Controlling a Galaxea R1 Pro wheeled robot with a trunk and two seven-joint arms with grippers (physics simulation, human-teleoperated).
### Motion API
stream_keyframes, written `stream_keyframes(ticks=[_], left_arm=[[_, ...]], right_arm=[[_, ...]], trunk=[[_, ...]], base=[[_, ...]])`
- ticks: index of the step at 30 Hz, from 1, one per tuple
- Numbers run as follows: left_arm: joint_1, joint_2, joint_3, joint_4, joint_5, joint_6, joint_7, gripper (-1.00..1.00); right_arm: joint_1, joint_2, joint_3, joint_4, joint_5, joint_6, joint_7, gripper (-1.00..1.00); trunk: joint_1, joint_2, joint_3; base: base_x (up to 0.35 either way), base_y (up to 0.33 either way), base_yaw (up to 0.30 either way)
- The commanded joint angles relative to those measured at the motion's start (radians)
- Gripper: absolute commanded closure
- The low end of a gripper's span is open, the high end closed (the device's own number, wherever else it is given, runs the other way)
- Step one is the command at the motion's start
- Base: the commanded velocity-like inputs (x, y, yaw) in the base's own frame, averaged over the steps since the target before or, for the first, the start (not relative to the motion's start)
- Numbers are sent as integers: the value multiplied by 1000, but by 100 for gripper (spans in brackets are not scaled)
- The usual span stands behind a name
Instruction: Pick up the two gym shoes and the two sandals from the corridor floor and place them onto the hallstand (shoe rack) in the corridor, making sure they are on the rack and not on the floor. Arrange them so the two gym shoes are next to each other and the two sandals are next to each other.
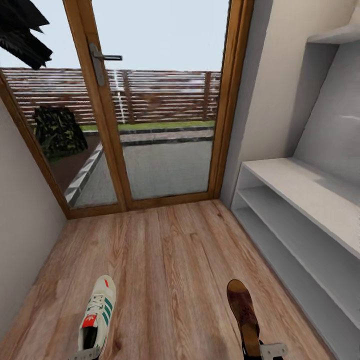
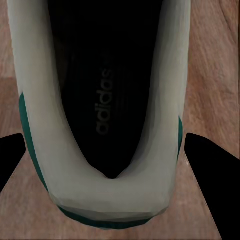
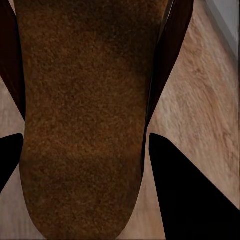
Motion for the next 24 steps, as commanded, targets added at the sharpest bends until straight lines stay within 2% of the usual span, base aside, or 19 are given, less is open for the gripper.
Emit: stream_keyframes(ticks=[1,12,24], left_arm=[[-1,0,9,0,-8,-3,-5,100],[-1,0,8,0,-7,-2,-5,100],[-1,0,9,1,-10,-2,-5,100]], right_arm=[[-1,0,0,1,8,-2,-8,100],[-1,0,0,1,8,-2,-8,100],[0,1,0,1,8,-2,-8,100]], trunk=[[0,0,-1],[0,0,-1],[0,0,-1]], base=[[281,174,-295],[236,142,-295],[24,10,-297]])
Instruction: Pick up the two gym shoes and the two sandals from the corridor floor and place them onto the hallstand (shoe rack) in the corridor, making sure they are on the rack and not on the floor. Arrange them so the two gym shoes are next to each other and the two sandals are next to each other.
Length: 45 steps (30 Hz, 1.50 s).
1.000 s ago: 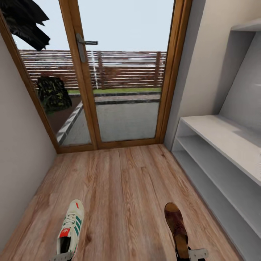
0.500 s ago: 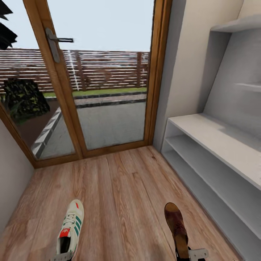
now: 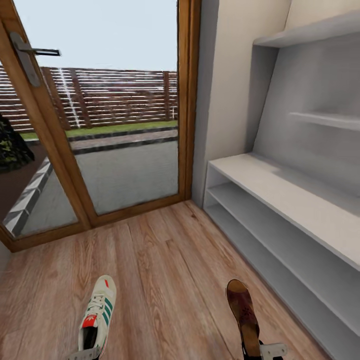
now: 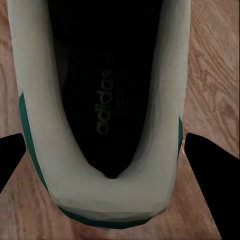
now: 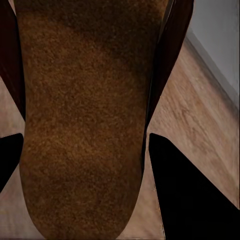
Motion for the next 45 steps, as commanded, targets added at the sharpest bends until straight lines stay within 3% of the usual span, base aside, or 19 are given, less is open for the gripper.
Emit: stream_keyframes(ticks=[1,16,28,45], left_arm=[[0,0,9,0,-9,-3,-5,100],[0,0,8,1,-9,-3,-5,100],[0,0,7,0,-9,-3,-5,100],[0,0,7,0,-9,-3,-5,100]], right_arm=[[-1,0,0,1,7,-2,-8,100],[-1,1,1,1,8,-2,-8,100],[-1,1,1,1,8,-2,-8,100],[-1,1,1,1,8,-2,-8,100]], trunk=[[0,0,-1],[0,0,-1],[0,0,-1],[0,0,-1]], base=[[1,0,-298],[-18,32,-298],[-38,281,-299],[148,300,-299]])
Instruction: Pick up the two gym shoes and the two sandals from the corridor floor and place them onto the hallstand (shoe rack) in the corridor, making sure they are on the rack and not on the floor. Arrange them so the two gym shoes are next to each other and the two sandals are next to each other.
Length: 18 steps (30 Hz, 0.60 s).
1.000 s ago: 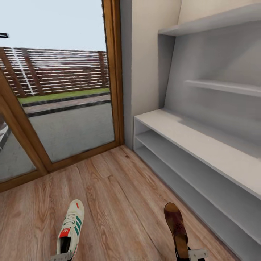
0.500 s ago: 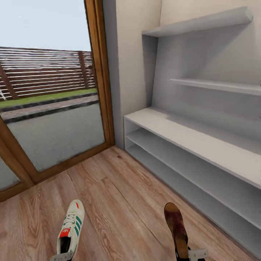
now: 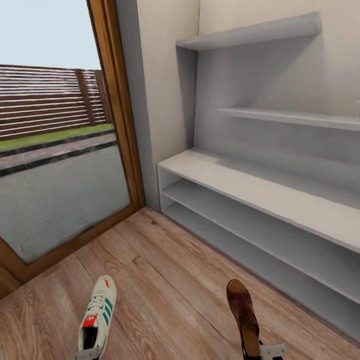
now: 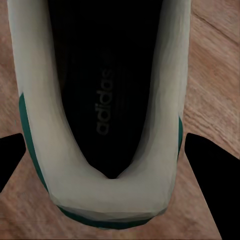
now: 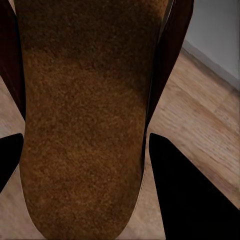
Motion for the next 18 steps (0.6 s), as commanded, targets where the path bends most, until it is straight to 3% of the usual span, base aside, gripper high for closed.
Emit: stream_keyframes(ticks=[1,11,18], left_arm=[[-1,0,9,1,-9,-3,-5,100],[-1,0,9,1,-9,-3,-5,100],[-1,0,9,1,-9,-3,-5,100]], right_arm=[[-1,0,0,2,8,-2,-8,100],[-1,0,0,1,8,-2,-8,100],[-1,0,0,1,8,-2,-8,100]], trunk=[[0,0,-1],[0,0,-1],[0,0,-1]], base=[[209,272,-299],[223,243,-299],[62,66,-299]])
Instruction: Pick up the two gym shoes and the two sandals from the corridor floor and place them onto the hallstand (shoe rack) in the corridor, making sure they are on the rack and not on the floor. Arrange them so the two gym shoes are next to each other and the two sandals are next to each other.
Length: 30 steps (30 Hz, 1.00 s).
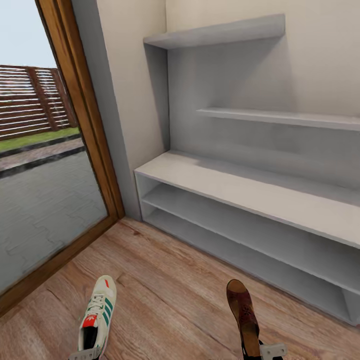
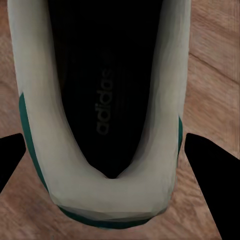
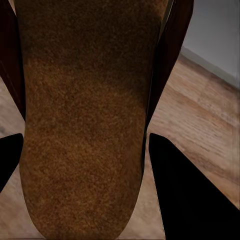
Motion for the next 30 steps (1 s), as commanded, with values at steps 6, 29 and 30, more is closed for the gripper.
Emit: stream_keyframes(ticks=[6,29,30], left_arm=[[0,0,9,1,-8,-3,-5,100],[0,0,9,2,-8,-3,-5,100],[0,0,9,2,-8,-2,-5,100]], right_arm=[[-1,0,0,1,8,-2,-8,100],[-1,0,0,2,8,-2,-8,100],[-1,0,0,2,8,-2,-8,100]], trunk=[[0,0,-1],[0,0,-1],[0,0,-1]], base=[[6,7,-299],[-37,124,-299],[-71,279,-299]])
